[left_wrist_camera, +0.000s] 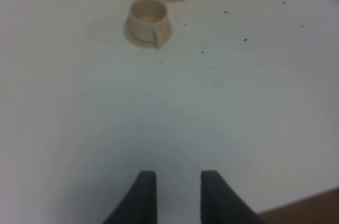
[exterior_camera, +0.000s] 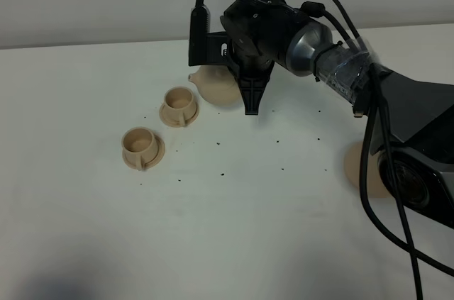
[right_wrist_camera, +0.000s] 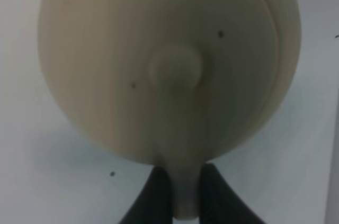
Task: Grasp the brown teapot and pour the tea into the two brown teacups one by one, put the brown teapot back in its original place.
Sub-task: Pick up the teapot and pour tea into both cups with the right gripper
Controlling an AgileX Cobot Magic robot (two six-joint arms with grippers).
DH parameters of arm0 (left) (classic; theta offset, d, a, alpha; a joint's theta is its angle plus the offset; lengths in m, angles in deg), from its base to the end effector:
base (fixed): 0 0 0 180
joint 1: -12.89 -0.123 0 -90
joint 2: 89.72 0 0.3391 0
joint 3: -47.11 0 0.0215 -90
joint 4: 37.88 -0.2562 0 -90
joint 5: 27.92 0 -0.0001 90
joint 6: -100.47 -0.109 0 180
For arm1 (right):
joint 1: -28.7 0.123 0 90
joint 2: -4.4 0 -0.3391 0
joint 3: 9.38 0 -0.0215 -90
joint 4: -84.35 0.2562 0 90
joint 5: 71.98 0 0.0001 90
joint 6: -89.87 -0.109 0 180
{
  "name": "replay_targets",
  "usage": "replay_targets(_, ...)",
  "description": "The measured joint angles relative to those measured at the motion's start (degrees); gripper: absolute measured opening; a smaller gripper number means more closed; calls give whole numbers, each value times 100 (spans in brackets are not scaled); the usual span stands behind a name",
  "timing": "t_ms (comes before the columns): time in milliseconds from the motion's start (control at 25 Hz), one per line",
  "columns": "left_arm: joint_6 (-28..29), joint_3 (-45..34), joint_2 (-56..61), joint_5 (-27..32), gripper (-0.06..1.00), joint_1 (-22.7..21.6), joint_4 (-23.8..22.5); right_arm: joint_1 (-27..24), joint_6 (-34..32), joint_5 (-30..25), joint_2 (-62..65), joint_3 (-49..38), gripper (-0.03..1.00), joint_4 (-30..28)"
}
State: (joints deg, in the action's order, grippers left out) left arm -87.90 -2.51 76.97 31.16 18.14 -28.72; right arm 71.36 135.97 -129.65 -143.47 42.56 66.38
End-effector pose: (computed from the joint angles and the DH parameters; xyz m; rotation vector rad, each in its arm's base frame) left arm -0.0211 -0.0130 0.2800 0.2452 2.1081 -0.1622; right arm 0.4554 0.3810 0.2051 -1.9603 1.8009 -0.4264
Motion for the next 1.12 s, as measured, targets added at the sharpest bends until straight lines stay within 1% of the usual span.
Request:
replay_targets(120, 0, 0, 0, 0, 23, 0, 0, 48, 13, 127, 0, 0, 11, -216)
replay_targets(320, 0, 0, 0, 0, 23, 0, 0, 48, 183, 145, -42, 0, 11, -471)
replay_targets(440, 0, 0, 0, 0, 23, 0, 0, 98, 214, 145, -111, 0, 11, -705)
replay_targets(640, 0, 0, 0, 0, 23, 0, 0, 215, 244, 204, -167, 0, 11, -914)
replay_targets(880, 0, 0, 0, 0, 23, 0, 0, 260, 216, 715, -167, 0, 11, -1187)
replay_targets(1120, 0, 0, 0, 0, 23, 0, 0, 260, 211, 1027, -243, 0, 11, -1438)
